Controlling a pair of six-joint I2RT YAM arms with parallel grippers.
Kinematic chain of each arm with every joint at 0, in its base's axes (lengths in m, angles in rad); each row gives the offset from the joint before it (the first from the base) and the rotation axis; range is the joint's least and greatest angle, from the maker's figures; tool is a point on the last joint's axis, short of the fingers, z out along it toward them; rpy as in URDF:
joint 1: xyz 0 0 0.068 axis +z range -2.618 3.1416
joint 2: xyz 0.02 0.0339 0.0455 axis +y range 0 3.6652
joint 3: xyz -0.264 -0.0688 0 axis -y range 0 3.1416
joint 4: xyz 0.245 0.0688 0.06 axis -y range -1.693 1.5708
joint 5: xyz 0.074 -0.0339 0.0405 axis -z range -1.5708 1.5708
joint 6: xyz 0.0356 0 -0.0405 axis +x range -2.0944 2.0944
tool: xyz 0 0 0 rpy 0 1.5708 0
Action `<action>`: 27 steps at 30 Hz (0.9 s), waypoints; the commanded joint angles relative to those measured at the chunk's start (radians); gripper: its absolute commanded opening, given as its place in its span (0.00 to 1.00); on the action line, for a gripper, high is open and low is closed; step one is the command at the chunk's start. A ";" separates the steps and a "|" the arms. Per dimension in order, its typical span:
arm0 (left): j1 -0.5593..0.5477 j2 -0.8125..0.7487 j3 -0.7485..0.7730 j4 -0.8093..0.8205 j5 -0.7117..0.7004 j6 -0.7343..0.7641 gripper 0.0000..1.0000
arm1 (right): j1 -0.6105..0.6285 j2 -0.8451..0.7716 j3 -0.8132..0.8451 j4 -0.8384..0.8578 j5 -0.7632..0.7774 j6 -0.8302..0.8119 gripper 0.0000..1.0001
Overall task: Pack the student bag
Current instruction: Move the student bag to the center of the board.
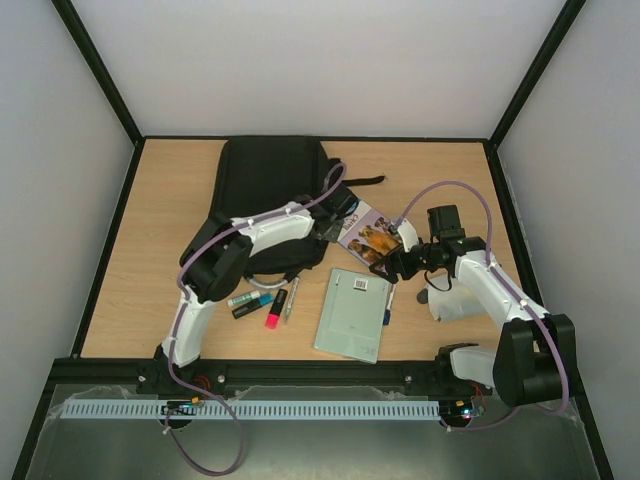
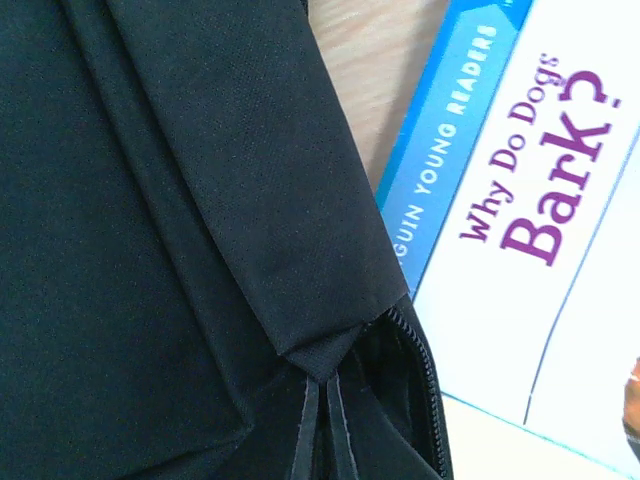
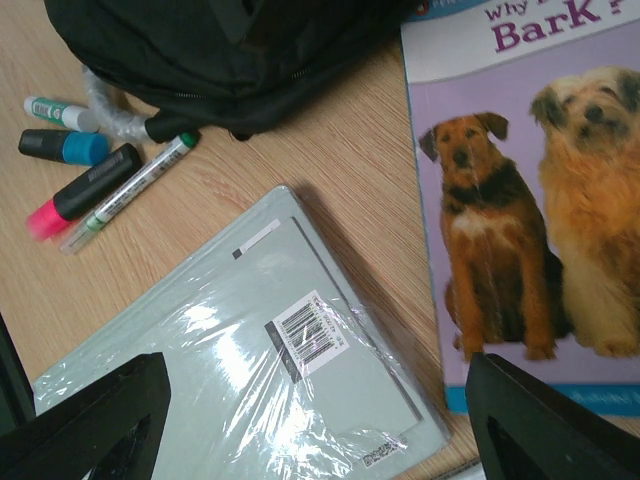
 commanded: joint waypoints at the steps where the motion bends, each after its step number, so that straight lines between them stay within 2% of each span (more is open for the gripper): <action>1: -0.052 -0.025 0.058 0.001 0.086 0.017 0.02 | 0.004 0.007 0.006 -0.034 -0.006 -0.001 0.81; 7: -0.062 -0.017 0.086 -0.004 0.117 0.017 0.05 | 0.004 0.007 0.013 -0.030 0.011 0.008 0.81; 12: -0.057 -0.091 0.108 -0.072 0.121 0.029 0.50 | 0.002 -0.031 0.073 -0.085 0.075 -0.010 0.79; 14: -0.058 -0.150 0.092 -0.092 0.122 0.030 0.61 | 0.002 -0.068 0.089 -0.108 0.128 -0.032 0.79; 16: -0.059 -0.219 0.052 -0.099 0.145 0.029 0.67 | 0.001 -0.101 0.102 -0.140 0.159 -0.056 0.79; 21: -0.060 -0.423 -0.185 -0.070 0.208 -0.036 0.70 | 0.003 -0.143 0.109 -0.256 0.125 -0.142 0.79; 24: -0.073 -0.543 -0.397 -0.016 0.288 -0.043 0.67 | 0.004 -0.159 0.091 -0.286 0.151 -0.176 0.79; 27: -0.134 -0.637 -0.551 0.041 0.395 -0.012 0.62 | 0.006 -0.184 0.064 -0.299 0.173 -0.214 0.78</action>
